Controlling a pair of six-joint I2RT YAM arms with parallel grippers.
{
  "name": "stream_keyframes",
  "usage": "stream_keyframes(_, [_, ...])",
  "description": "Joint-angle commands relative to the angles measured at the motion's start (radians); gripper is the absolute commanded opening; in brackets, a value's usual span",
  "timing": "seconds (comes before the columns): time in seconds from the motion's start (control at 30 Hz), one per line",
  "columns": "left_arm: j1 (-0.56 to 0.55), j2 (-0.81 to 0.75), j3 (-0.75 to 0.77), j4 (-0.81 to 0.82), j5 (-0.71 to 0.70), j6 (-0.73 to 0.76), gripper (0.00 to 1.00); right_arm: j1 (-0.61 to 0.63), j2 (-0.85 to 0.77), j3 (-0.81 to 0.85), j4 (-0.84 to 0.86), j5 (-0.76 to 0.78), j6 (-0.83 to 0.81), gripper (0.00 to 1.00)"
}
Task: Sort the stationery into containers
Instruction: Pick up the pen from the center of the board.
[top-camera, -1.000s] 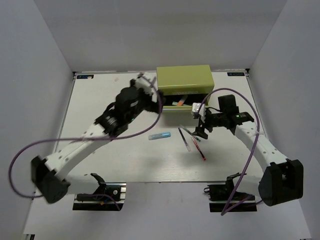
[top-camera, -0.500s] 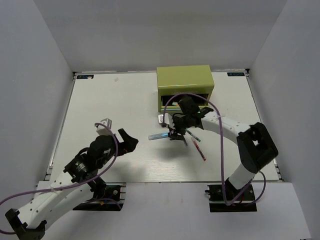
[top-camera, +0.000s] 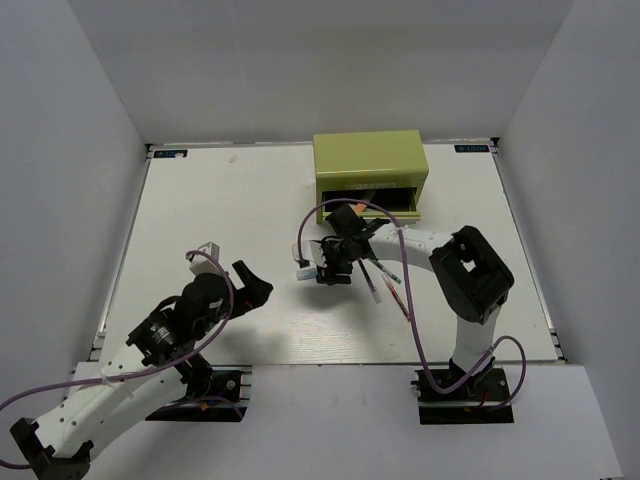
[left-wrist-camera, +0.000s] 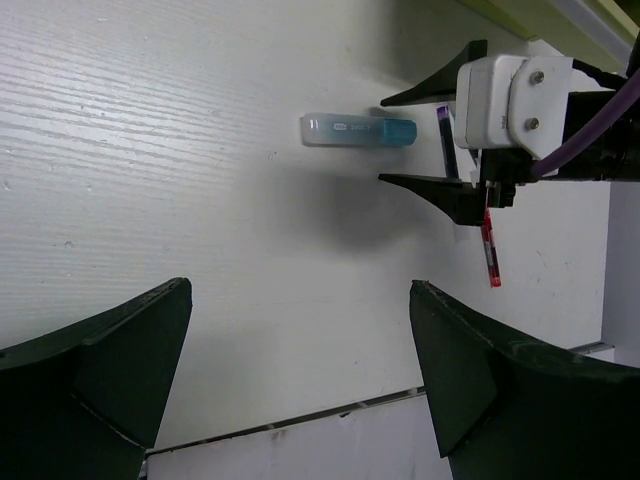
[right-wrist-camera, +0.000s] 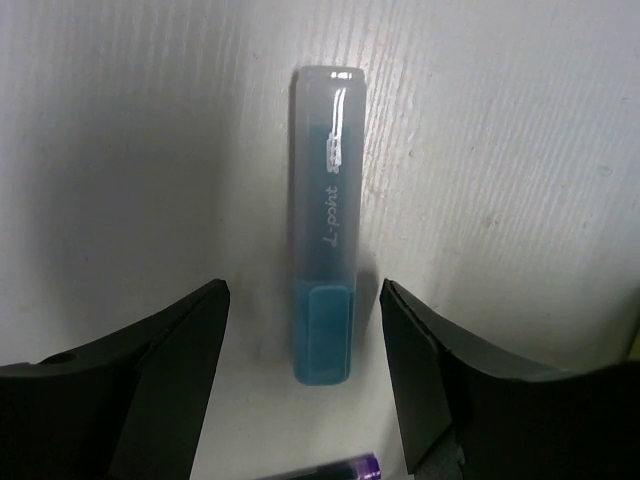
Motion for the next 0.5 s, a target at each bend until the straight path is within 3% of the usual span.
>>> stream_keyframes(0.0, [0.002,0.019,0.026,-0.005,-0.014,0.005,0.99,0.006,0.024,0.052,0.033,0.035,-0.009,0.68])
stream_keyframes(0.17, [0.002,0.060,0.035,0.013,-0.014,0.025,0.99,0.009,0.042,0.046,-0.015,0.039,-0.048,0.60])
stream_keyframes(0.33, [0.002,0.083,0.035,0.035,0.006,0.045,0.99,0.012,0.039,0.025,-0.121,0.022,-0.094,0.34])
stream_keyframes(0.47, [0.002,0.083,0.013,0.088,0.015,0.054,0.99,0.018,-0.001,-0.021,-0.164,-0.014,-0.101,0.22])
